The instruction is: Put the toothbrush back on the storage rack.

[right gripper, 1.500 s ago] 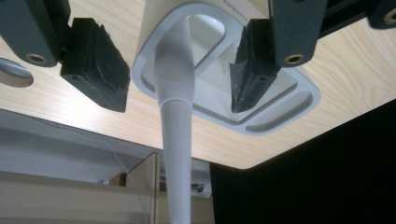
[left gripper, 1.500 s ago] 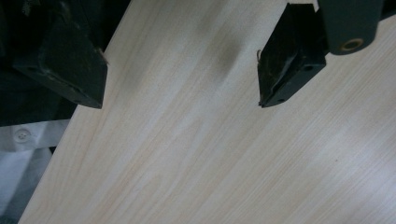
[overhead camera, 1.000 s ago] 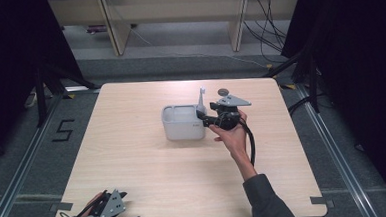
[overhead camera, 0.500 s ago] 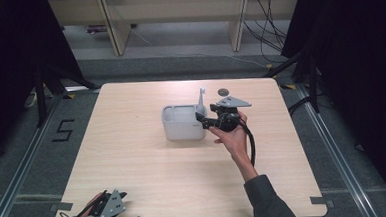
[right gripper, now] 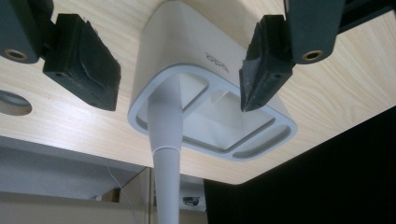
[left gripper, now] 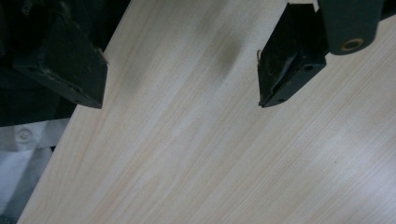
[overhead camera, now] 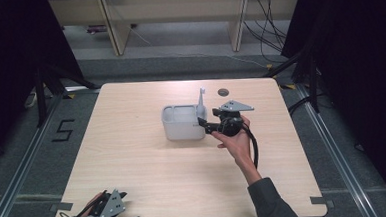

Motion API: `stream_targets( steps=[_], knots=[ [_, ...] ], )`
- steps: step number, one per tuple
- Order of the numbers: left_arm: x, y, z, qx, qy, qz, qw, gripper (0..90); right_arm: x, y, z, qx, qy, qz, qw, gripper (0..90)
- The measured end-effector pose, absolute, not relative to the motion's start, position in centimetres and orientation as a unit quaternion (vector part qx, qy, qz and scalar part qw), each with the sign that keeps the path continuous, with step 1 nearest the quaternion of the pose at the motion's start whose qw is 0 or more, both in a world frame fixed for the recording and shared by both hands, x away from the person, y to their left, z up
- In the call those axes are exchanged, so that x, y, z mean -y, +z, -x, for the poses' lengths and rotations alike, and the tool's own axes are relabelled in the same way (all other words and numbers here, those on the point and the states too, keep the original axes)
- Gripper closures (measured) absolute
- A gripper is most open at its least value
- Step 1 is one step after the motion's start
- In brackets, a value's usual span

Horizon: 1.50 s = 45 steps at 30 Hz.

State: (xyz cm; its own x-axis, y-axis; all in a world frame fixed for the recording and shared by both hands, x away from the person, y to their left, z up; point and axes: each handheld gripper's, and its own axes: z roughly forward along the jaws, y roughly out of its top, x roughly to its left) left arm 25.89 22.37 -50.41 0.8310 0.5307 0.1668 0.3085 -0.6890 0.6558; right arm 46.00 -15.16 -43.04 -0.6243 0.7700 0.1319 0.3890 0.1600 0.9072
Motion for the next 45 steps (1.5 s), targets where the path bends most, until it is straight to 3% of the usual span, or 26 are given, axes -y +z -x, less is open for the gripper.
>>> stream_targets(
  steps=[24,25,45],
  knots=[
    [-22.6,-50.4,-25.7,-0.233,0.179,-0.903,0.314,15.8,15.2,-43.5,-44.4,-0.755,0.495,-0.388,0.186,26.8],
    [-22.6,-50.3,-25.7,-0.233,0.179,-0.902,0.315,15.8,15.3,-43.6,-44.5,-0.757,0.491,-0.377,0.209,26.6],
    [-22.5,-50.3,-25.6,-0.234,0.180,-0.902,0.315,15.8,15.4,-44.2,-43.1,-0.770,0.485,-0.366,0.195,25.9]
  ],
)
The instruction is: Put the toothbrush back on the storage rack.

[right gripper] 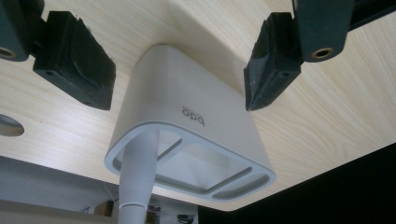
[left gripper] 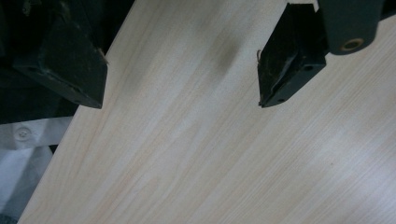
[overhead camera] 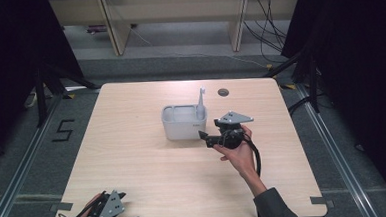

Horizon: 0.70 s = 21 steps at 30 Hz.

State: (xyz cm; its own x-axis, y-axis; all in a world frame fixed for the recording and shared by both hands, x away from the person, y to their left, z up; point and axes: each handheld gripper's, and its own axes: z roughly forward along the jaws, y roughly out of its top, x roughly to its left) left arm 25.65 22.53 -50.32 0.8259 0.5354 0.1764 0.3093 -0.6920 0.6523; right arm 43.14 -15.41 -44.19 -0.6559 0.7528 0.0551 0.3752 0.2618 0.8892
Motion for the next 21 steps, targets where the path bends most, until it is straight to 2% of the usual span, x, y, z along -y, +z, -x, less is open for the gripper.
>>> stream_targets(
  steps=[15,20,21],
  knots=[
    [-22.5,-50.4,-25.6,-0.236,0.178,-0.901,0.318,15.8,15.3,-44.7,-41.6,-0.779,0.481,-0.361,0.177,25.4],
    [-22.6,-50.2,-25.7,-0.226,0.178,-0.907,0.309,15.8,15.5,-45.1,-40.8,-0.788,0.468,-0.354,0.188,25.0],
    [-22.6,-50.2,-25.7,-0.226,0.178,-0.907,0.308,15.8,15.5,-45.2,-40.6,-0.788,0.470,-0.356,0.178,25.0]
  ],
)
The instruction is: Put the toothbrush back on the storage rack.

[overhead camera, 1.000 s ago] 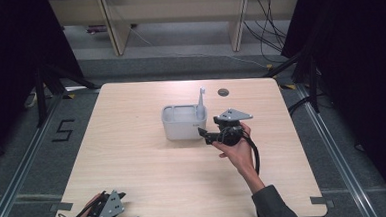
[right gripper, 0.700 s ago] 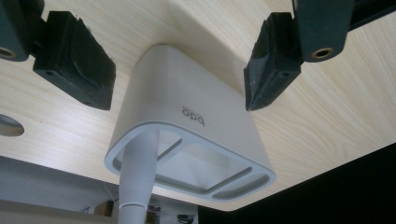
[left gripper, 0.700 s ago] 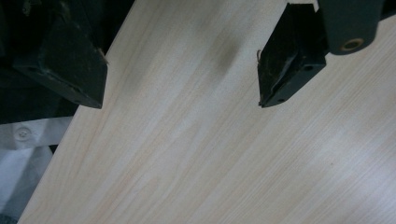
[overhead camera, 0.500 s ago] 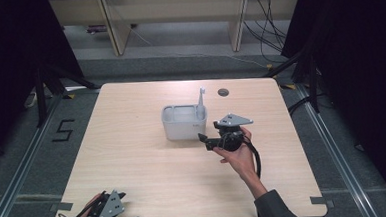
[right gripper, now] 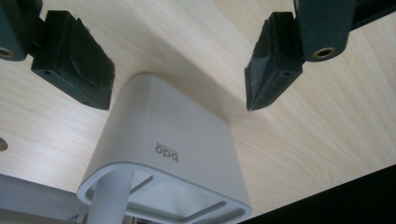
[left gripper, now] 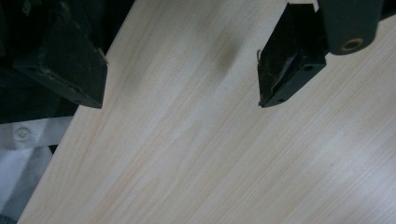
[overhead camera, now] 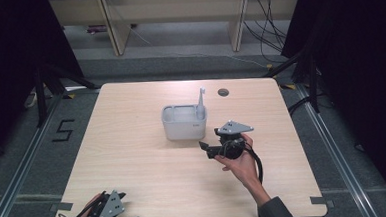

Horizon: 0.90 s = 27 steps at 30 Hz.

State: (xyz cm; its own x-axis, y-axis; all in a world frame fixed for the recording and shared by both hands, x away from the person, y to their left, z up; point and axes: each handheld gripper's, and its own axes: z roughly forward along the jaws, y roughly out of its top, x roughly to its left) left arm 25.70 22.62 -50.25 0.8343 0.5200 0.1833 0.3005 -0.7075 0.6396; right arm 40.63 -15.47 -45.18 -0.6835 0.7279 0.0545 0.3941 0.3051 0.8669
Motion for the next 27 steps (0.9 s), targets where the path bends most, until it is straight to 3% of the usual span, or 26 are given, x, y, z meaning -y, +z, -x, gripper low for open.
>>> stream_targets(
  steps=[27],
  knots=[
    [-22.5,-50.5,-25.6,-0.236,0.175,-0.902,0.317,15.8,16.3,-47.1,-37.7,-0.802,0.458,-0.354,0.152,22.9]
  ],
)
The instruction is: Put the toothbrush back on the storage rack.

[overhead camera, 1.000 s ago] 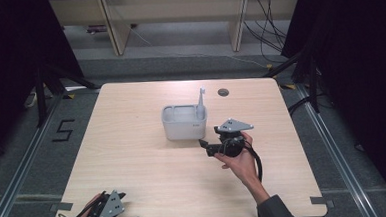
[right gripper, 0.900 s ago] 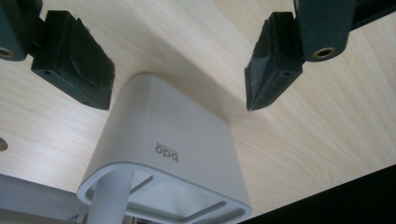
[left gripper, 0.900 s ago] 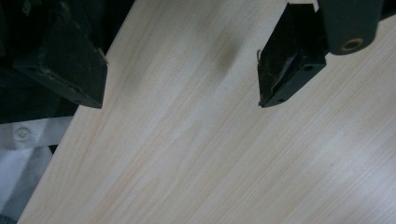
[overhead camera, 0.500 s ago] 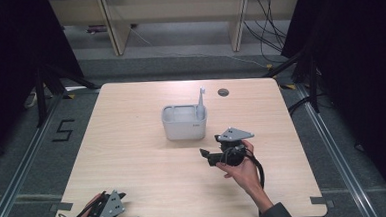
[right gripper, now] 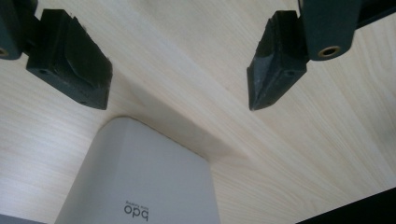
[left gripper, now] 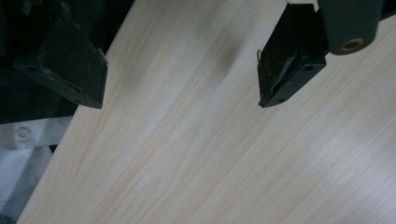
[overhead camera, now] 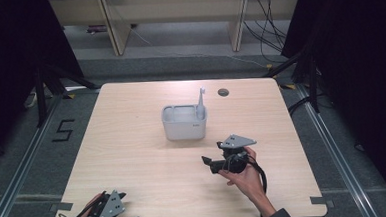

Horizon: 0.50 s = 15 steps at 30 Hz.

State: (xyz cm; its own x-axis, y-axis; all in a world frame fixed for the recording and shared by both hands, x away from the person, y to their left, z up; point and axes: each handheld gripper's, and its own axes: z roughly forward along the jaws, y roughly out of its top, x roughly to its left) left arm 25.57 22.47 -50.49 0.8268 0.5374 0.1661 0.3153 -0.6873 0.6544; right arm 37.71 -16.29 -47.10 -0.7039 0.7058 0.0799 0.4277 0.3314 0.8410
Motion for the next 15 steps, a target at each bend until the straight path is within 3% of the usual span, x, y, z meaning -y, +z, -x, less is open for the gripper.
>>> stream_targets(
  steps=[15],
  knots=[
    [-22.5,-50.5,-25.7,-0.234,0.179,-0.901,0.318,15.8,16.8,-47.6,-36.0,-0.806,0.445,-0.360,0.149,21.4]
  ],
)
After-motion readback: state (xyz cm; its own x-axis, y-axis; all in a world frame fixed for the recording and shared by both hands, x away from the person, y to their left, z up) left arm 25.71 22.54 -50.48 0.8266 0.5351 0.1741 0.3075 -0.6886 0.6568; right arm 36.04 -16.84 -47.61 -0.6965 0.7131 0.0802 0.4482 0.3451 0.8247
